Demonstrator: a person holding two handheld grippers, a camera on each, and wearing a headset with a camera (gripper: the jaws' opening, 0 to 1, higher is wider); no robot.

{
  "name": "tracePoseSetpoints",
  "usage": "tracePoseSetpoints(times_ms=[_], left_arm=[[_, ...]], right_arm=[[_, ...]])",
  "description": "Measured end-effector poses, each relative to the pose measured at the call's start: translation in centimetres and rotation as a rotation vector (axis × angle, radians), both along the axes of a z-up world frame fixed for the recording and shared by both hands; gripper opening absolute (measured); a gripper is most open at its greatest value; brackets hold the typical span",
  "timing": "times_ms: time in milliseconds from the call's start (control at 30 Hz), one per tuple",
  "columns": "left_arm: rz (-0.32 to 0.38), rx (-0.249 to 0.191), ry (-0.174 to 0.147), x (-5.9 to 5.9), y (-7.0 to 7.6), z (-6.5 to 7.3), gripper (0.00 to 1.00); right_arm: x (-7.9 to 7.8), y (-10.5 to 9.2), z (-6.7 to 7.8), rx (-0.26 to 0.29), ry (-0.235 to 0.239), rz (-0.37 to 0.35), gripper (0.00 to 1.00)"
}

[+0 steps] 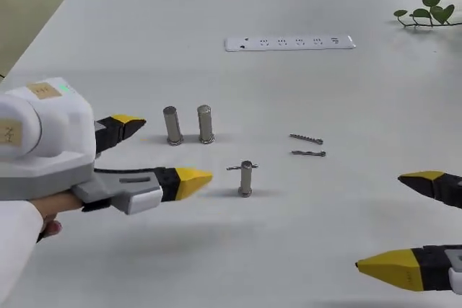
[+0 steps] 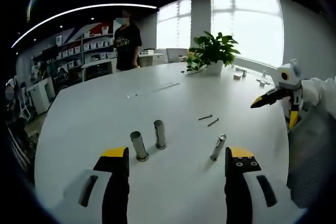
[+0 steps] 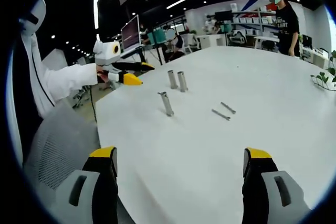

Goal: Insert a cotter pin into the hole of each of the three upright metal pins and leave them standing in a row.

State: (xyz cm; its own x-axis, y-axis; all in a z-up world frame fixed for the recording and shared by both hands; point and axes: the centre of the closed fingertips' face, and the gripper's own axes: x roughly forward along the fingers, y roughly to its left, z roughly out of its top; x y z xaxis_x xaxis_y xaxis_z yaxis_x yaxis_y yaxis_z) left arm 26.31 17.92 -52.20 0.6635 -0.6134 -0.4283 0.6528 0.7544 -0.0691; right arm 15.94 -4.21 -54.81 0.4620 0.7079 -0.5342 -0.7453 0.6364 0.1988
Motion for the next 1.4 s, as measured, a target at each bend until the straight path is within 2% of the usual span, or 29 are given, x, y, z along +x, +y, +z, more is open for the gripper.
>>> tracePoseSetpoints(times_ms=[67,167,467,533,567,700,867,1067,1133,1233,1267,1400], left_arm=[[0.014,-0.014,-0.015,1.0,0.4,0.2,0.65],[0.045,-0.03,-0.016,2.1,0.8,0.2,0.63],[0.09,-0.003,-0.011,4.5,1.6,-1.1,0.52],[0.091,-0.002,-0.002,4.9,1.7,-1.6,0.47],[0.092,-0.006,0.014,5.1,1.6,-2.0,0.44],[0.097,0.019,0.019,5.7,1.6,-2.9,0.41],[0.095,0.044,0.04,6.4,1.5,-4.2,0.3],[0.11,0.038,0.047,7.3,1.3,-4.7,0.28],[0.096,0.057,0.036,7.5,1.0,-4.8,0.29],[0.098,0.037,0.048,7.9,0.9,-5.0,0.27],[0.105,0.017,0.051,8.1,0.8,-4.9,0.25],[0.111,-0.008,0.045,8.6,0.9,-4.7,0.21]], right_arm=[[0.0,-0.1,0.0,0.0,0.0,-0.01,0.98],[0.0,-0.2,0.1,0.001,0.002,-0.016,0.98],[0.1,-0.3,0.2,0.003,0.007,-0.046,0.98],[-0.1,-0.3,0.0,0.002,0.019,-0.04,0.97],[-0.1,-0.3,-0.1,-0.001,0.022,-0.036,0.97],[-0.2,-0.2,-0.2,0.005,0.036,-0.034,0.97],[-0.1,-0.5,-0.2,0.016,0.053,-0.037,0.97],[-0.2,-0.6,-0.4,0.02,0.07,-0.043,0.97],[-0.2,-0.5,-0.4,0.02,0.071,-0.039,0.96],[-0.2,-0.4,-0.3,0.021,0.07,-0.039,0.96],[-0.2,-0.4,-0.3,0.022,0.072,-0.04,0.96],[-0.1,-0.4,-0.4,0.025,0.076,-0.048,0.95]])
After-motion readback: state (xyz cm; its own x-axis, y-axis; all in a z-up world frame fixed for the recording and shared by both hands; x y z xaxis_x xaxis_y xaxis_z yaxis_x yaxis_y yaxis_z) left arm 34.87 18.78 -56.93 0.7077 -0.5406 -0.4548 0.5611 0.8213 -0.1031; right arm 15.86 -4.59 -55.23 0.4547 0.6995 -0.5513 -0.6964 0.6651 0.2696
